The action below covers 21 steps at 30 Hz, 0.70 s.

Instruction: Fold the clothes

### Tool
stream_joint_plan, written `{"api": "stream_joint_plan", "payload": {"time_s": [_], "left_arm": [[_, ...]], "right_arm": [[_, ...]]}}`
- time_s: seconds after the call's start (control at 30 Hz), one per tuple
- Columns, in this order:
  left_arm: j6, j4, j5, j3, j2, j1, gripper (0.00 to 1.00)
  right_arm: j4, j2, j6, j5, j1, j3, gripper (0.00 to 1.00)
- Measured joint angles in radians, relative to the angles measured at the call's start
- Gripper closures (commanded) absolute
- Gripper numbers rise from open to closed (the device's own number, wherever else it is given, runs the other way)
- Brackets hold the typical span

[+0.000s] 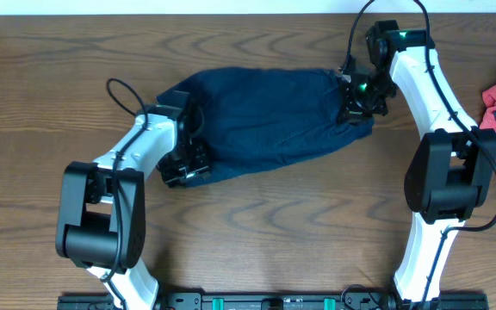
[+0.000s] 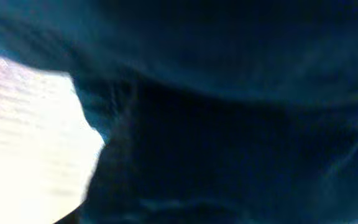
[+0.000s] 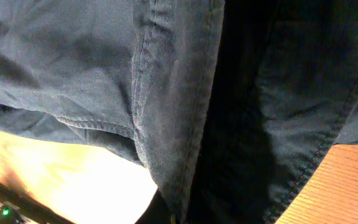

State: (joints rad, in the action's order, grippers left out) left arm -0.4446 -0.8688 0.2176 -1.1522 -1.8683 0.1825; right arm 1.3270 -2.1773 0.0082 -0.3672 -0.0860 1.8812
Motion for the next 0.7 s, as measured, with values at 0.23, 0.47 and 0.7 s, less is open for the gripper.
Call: {"api": "stream_joint_plan", "payload": {"time_s": [0.23, 0.47, 0.7], "left_arm": [[0.000, 0.060, 0.000, 0.000, 0.000, -0.002, 0.44], [-0.006, 0.081, -0.007, -0.012, -0.039, -0.002, 0.72], [-0.003, 0.063, -0.016, -0.049, -0.089, -0.010, 0.94]], "right_arm": [[0.005, 0.000, 0.000, 0.000, 0.000, 0.000, 0.99], [0.023, 0.000, 0.000, 0.000, 0.000, 0.000, 0.99], [0.031, 0.000, -0.001, 0.000, 0.000, 0.000, 0.99]]}}
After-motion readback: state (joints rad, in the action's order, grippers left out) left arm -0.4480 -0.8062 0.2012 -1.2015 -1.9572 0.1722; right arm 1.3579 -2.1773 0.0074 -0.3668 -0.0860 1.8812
